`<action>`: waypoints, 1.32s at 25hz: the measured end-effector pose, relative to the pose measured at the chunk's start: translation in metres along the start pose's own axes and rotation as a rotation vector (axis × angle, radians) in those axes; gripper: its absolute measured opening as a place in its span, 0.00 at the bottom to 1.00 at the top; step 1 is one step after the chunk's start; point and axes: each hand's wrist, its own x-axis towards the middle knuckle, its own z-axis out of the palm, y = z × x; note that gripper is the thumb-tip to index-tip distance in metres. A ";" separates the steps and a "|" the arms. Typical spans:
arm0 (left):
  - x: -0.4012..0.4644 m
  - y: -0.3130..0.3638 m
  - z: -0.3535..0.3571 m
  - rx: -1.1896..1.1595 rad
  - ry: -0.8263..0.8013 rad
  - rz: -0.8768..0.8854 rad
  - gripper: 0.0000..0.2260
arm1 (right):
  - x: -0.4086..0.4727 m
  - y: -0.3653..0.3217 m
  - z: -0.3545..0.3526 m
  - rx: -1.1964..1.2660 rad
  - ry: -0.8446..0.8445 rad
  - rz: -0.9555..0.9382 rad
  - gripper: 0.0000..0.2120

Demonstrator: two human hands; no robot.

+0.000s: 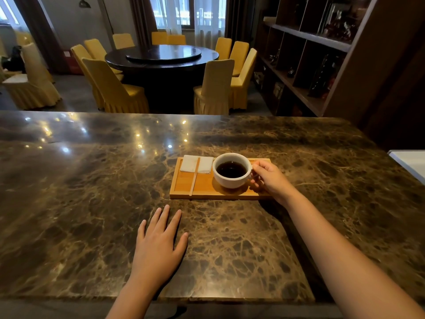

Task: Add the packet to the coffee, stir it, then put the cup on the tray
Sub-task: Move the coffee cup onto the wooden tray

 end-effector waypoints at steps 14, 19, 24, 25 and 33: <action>0.000 0.001 -0.001 -0.007 -0.008 -0.003 0.30 | 0.010 0.001 0.011 -0.133 0.262 0.021 0.10; -0.001 0.001 -0.001 -0.009 -0.007 0.000 0.31 | 0.015 -0.003 0.014 -0.132 0.299 0.029 0.10; 0.000 0.001 -0.001 -0.006 -0.010 -0.003 0.30 | 0.016 -0.002 0.015 -0.133 0.313 0.023 0.10; -0.001 0.001 -0.001 -0.005 -0.010 -0.003 0.31 | 0.015 -0.001 0.014 -0.129 0.309 0.023 0.10; 0.002 0.002 -0.004 0.029 -0.062 -0.007 0.32 | -0.004 -0.005 0.005 -0.233 0.395 -0.006 0.06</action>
